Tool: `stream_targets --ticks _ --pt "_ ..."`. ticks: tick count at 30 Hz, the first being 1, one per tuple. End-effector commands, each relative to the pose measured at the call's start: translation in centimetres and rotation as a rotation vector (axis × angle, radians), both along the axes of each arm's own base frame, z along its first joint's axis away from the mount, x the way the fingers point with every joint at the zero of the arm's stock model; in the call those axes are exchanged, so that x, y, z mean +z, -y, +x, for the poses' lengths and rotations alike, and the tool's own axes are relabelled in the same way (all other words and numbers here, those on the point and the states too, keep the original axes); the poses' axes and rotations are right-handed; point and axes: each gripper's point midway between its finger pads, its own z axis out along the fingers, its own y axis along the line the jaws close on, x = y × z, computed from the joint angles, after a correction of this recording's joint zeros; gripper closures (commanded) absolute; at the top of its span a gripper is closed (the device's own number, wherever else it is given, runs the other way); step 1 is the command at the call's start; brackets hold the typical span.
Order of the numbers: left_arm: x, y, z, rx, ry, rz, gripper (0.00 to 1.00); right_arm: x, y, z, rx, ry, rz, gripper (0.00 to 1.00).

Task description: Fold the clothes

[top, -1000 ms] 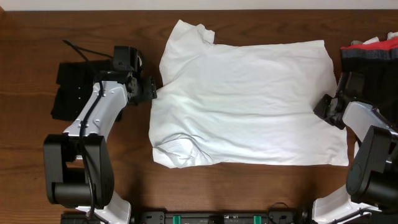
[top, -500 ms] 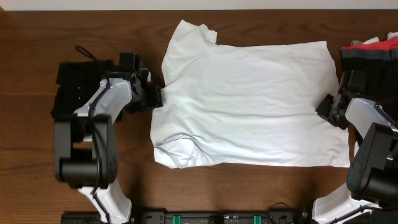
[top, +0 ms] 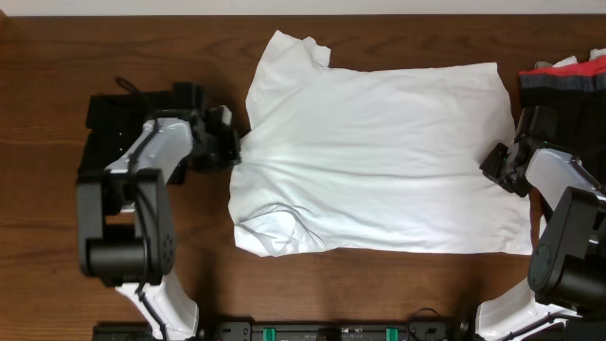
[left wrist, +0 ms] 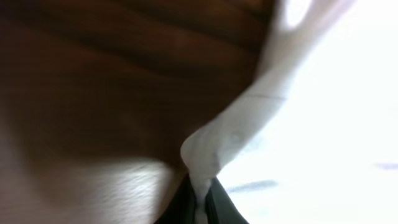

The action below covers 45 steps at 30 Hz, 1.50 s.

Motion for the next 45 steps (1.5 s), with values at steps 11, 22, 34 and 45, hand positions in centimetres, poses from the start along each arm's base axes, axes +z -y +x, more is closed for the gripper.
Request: stream_targets --ticks 11,22,34,45 --pt "5.1 -5.2 0.4 0.068 0.128 0.184 0.39 -2.4 -0.6 -2.7 -0.011 -0.119 0.032 0.78" --pt "6.3 -1.4 8.1 -0.003 0.444 0.078 0.35 -2.4 -1.2 -2.6 0.003 -0.112 0.063 0.69" --pt "0.8 0.8 11.9 -0.044 0.515 0.075 0.48 -1.1 -3.4 -0.9 0.091 -0.023 0.173 0.45" --pt "-1.9 0.8 13.0 -0.040 0.533 0.074 0.70 9.4 -3.9 1.5 0.166 0.276 0.122 0.43"
